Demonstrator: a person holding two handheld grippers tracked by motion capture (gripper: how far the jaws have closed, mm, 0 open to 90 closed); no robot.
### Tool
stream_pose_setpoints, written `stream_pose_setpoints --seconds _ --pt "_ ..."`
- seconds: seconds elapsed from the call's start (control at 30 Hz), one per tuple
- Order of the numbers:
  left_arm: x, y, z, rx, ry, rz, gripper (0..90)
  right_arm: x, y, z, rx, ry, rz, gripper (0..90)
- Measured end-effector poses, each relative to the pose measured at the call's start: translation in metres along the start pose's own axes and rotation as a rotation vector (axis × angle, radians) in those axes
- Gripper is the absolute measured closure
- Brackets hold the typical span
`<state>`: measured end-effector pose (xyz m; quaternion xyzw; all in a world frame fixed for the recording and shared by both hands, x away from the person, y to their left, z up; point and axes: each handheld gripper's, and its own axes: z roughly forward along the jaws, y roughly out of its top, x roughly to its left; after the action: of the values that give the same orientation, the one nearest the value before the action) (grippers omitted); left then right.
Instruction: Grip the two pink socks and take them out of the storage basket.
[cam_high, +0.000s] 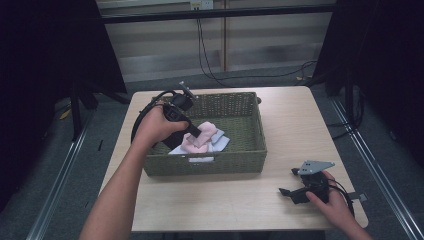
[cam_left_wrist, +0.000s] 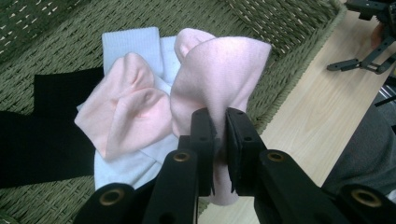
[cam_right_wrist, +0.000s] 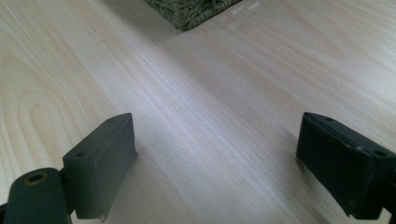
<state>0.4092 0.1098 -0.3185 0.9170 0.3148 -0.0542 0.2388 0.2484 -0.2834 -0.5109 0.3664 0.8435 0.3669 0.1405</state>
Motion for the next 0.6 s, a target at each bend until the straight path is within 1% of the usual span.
stream_pose_setpoints --seconds 0.23,0.27,0.3,0.33,0.4,0.47,0.57,0.6 --pt "-0.009 0.001 -0.004 0.006 -0.017 0.026 82.1 0.0 0.0 0.0 0.0 0.0 0.0 11.1" --pt "-0.011 0.001 -0.004 -0.002 -0.019 0.029 82.1 0.0 0.0 0.0 0.0 0.0 0.0 11.0" --pt "-0.012 0.001 -0.006 0.007 -0.024 0.043 82.1 0.0 0.0 0.0 0.0 0.0 0.0 11.0" --pt "-0.013 0.002 -0.007 0.007 -0.028 0.051 82.1 0.0 0.0 0.0 0.0 0.0 0.0 11.0" --pt "-0.017 0.002 -0.008 0.001 -0.031 0.058 82.1 0.0 0.0 0.0 0.0 0.0 0.0 11.1" --pt "-0.021 0.004 -0.01 0.011 -0.036 0.07 82.1 0.0 0.0 0.0 0.0 0.0 0.0 11.1" --pt "-0.025 0.004 -0.01 0.009 -0.046 0.079 82.1 0.0 0.0 0.0 0.0 0.0 0.0 11.1" --pt "-0.027 0.003 -0.009 0.004 -0.05 0.076 82.1 0.0 0.0 0.0 0.0 0.0 0.0 11.0"
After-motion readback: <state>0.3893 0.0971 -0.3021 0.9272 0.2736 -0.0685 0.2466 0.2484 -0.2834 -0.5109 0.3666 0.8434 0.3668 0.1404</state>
